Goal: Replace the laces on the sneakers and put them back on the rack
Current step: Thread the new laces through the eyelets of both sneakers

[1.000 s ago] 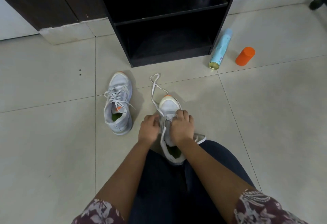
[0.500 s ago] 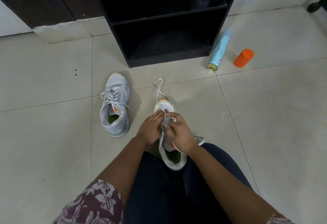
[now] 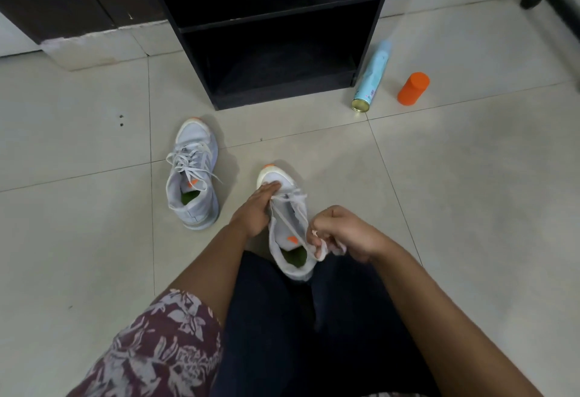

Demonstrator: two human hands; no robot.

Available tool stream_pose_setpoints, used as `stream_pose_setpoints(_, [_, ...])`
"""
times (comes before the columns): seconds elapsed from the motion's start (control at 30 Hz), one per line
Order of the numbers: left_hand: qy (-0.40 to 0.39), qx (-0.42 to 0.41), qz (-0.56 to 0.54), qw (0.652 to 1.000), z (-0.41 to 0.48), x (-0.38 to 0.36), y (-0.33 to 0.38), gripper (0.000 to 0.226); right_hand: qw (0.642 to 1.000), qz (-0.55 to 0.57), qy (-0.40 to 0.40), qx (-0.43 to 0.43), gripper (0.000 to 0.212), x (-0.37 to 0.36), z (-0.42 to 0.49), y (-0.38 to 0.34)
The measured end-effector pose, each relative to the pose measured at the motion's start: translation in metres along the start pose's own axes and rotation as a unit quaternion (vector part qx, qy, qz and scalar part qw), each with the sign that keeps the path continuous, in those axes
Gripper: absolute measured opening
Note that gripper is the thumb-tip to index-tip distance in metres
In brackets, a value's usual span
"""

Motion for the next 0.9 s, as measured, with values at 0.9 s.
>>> stream_pose_setpoints(0.9, [0.028,0.069,-0.229,0.97,0.0,0.007,0.015,0.056,0.699,-0.678,0.181,-0.138,0.055,-0.048,0.106,0.046])
Point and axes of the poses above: each hand's wrist, its own z-axis towards the middle knuckle, its own x-axis out of the back of the hand, y = z × x, the point moved 1 cm from there along z, towards the middle knuckle, and after that the axes turned 10 degrees about -z, right-handed, at the moved point
